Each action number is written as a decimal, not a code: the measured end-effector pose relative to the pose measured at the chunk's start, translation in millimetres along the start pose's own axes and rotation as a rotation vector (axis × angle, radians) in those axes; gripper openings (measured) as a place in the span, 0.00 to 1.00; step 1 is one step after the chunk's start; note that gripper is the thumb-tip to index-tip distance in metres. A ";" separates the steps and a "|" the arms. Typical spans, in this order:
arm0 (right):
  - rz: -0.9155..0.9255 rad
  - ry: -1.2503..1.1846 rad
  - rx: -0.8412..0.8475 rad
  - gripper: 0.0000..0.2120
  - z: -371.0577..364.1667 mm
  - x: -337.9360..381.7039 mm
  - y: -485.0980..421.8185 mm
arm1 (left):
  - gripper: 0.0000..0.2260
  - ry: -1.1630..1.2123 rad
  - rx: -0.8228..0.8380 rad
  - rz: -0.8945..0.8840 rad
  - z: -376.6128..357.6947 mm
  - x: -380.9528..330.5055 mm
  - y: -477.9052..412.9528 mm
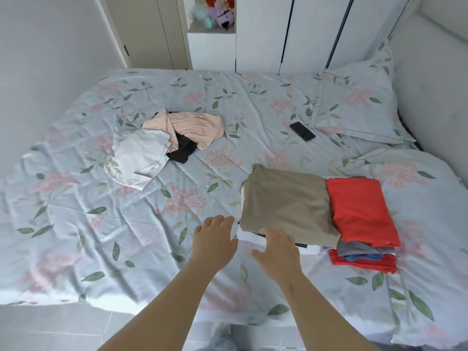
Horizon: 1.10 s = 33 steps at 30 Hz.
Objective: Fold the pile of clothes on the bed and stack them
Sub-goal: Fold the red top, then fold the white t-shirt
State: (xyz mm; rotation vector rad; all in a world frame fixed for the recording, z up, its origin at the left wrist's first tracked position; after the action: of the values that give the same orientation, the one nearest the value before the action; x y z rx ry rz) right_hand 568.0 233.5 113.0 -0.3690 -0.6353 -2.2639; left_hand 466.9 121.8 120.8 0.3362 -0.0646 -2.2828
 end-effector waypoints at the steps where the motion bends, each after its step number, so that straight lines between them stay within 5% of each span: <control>1: 0.011 -0.005 0.000 0.24 -1.8 2.1 4.5 | 0.21 0.012 -0.009 0.016 0.8 2.7 6.4; 16: 0.059 0.006 0.121 0.23 -50.2 40.7 64.0 | 0.21 0.157 0.009 0.171 -6.2 65.9 103.2; 33: 0.045 -0.099 0.123 0.23 -162.8 298.7 9.3 | 0.21 0.100 0.049 0.126 65.1 331.6 51.2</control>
State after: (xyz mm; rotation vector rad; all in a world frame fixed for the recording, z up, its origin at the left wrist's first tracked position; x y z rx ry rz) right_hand 359.5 -35.5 111.0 -0.4331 -0.8051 -2.1618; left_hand 275.7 -161.6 118.4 0.4585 -0.0881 -2.1392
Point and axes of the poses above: each hand's wrist, its own y-axis away from the middle knuckle, its own z-axis out of the back of the hand, x = y × z, the point moved 2 cm from there along -y, towards the middle knuckle, and after that the axes turned 1 degree about -x, right-handed, at the moved point
